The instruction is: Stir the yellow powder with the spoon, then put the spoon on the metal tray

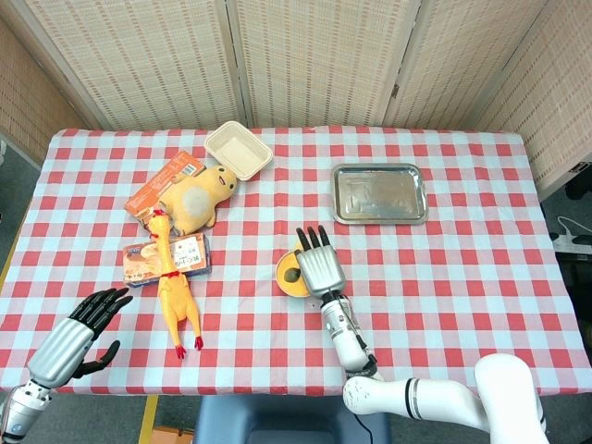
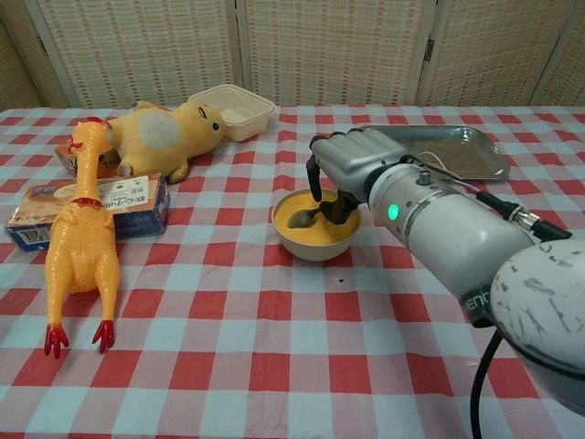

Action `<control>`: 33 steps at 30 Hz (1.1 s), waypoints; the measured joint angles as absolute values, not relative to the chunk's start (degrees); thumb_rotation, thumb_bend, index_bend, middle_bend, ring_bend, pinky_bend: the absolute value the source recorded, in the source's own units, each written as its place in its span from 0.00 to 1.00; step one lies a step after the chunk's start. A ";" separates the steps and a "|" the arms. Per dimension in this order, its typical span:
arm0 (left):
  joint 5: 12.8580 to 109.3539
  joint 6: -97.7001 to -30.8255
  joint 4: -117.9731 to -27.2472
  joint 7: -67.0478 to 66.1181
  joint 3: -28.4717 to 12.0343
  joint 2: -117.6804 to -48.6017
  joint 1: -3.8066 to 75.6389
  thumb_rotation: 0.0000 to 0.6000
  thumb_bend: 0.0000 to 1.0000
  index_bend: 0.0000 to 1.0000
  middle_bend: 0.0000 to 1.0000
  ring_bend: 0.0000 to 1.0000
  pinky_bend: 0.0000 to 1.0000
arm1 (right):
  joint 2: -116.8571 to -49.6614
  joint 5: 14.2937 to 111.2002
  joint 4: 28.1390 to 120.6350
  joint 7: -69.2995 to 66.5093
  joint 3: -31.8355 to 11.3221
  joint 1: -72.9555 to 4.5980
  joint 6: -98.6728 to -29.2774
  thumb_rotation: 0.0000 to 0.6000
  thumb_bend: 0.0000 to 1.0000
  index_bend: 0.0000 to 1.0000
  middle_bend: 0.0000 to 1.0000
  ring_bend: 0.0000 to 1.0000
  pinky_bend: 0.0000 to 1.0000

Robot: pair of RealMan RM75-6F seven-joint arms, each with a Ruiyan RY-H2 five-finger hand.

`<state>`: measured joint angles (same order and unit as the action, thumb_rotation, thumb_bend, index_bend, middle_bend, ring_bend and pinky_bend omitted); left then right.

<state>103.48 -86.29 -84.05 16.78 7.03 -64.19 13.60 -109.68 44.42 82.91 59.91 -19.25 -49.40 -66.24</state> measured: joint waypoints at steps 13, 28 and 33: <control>102.76 -85.83 -84.89 15.36 6.74 -64.29 13.33 1.00 0.51 0.00 0.00 0.00 0.10 | -103.81 47.11 88.28 56.31 -16.50 -47.46 -69.56 1.00 0.42 0.41 0.05 0.00 0.00; 102.49 -84.13 -85.67 13.38 6.76 -64.60 13.75 1.00 0.51 0.00 0.00 0.00 0.10 | -103.68 61.39 75.05 42.02 -10.01 -42.86 -72.06 1.00 0.33 0.53 0.08 0.00 0.04; 101.99 -83.81 -85.51 13.48 6.61 -64.65 13.78 1.00 0.51 0.00 0.00 0.00 0.10 | -106.60 64.47 68.09 37.35 -9.65 -42.46 -71.95 1.00 0.32 0.52 0.08 0.00 0.05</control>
<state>101.99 -83.81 -85.51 13.48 6.61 -64.65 13.78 -106.60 64.47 68.09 37.35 -9.65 -42.46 -71.95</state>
